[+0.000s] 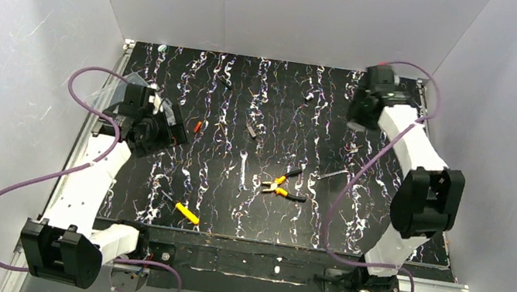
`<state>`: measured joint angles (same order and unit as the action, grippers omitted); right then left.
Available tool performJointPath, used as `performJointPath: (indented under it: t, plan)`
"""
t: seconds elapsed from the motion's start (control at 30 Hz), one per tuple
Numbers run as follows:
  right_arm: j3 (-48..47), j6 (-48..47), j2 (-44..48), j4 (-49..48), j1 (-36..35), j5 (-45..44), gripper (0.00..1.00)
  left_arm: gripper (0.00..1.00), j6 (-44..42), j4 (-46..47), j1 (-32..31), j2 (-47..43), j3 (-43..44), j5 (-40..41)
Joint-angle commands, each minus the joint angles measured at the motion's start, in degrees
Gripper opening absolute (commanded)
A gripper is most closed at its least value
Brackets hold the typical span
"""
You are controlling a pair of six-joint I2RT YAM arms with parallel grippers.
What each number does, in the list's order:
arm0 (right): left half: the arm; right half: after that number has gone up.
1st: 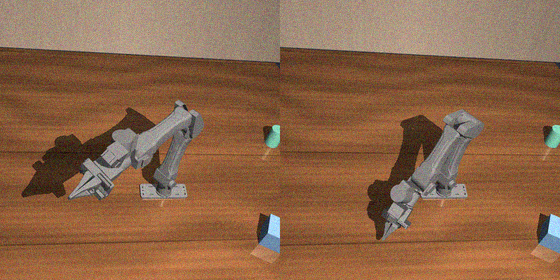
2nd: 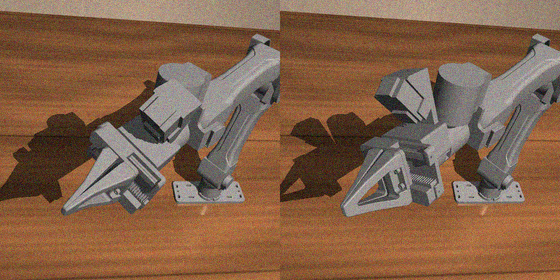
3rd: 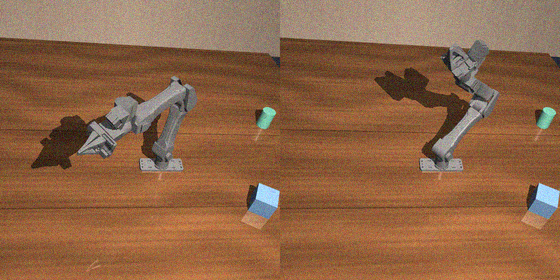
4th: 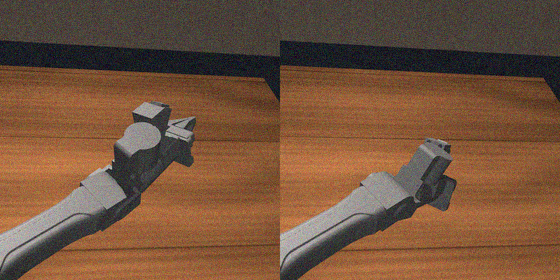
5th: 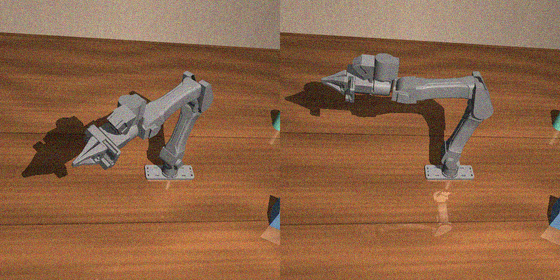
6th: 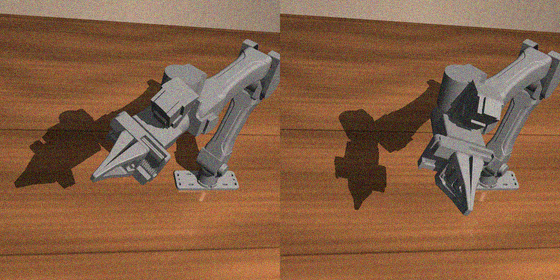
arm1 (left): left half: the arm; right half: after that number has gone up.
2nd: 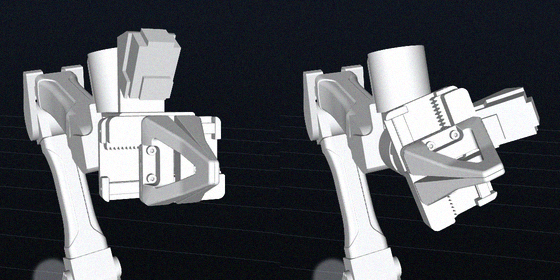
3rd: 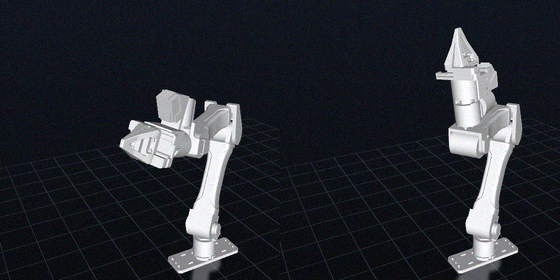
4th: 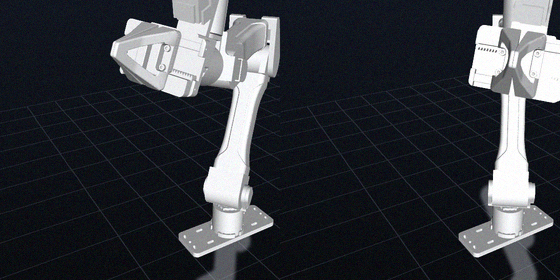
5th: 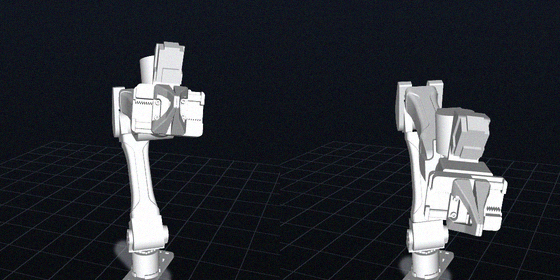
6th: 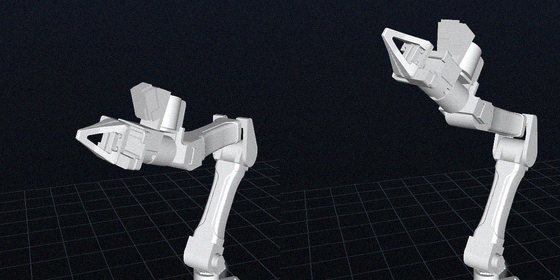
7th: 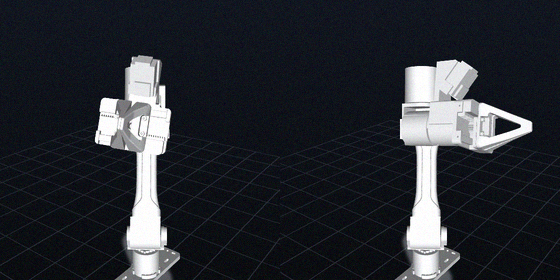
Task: Load the batteries into the remote control
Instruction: Pick up the remote control from the center of the board, then adjust the remote control.
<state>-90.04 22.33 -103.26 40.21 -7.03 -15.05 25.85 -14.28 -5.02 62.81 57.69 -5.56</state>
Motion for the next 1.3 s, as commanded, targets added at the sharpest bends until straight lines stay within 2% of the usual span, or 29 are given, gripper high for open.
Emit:
performJointPath:
  t: [0.0,0.17,0.23,0.3,0.37,0.53,0.8,0.93,1.0,1.27]
  plan:
    - [6.64,-1.02,6.77,-5.66,-14.3,3.78,0.39,0.99,7.74,-4.06,-0.17,-0.72,6.85,-7.56]
    - [15.77,1.75,14.48,-12.53,-27.95,16.08,0.39,1.0,18.04,1.79,-0.26,-3.0,7.09,-14.83]
    - [16.81,4.14,15.7,-13.26,-32.54,19.01,0.39,1.0,23.73,7.01,-0.32,-3.47,5.34,-18.53]
    - [17.49,6.38,16.97,-13.82,-35.73,20.11,0.39,0.99,30.74,16.06,-0.8,-3.59,2.32,-21.51]
    - [18.74,8.46,18.81,-15.93,-37.77,21.75,0.39,0.99,33.84,21.44,-1.84,-3.45,-0.46,-22.43]
    - [21.26,13.9,21.95,-21.88,-39.65,26.67,0.39,1.0,36.7,24.63,-5.32,-2.95,-3.91,-20.31]
    - [17.52,16.6,18.08,-23.35,-42.36,30.13,0.38,0.99,39.25,24.47,-13.05,1.83,0.64,-13.89]
    - [17.08,16.77,18.7,-25.15,-42.81,33.94,0.38,0.84,37.35,24.08,-17.31,5.46,1.17,-13.11]
    - [17.41,16.46,19.5,-25.98,-42.81,34.86,0.38,0.74,37.22,23.93,-17.89,5.98,1.33,-13.17]
    - [18.36,14.53,20.48,-26.92,-42.81,36.87,0.4,0.44,37.46,26.57,-18.54,6.85,1.38,-15.61]
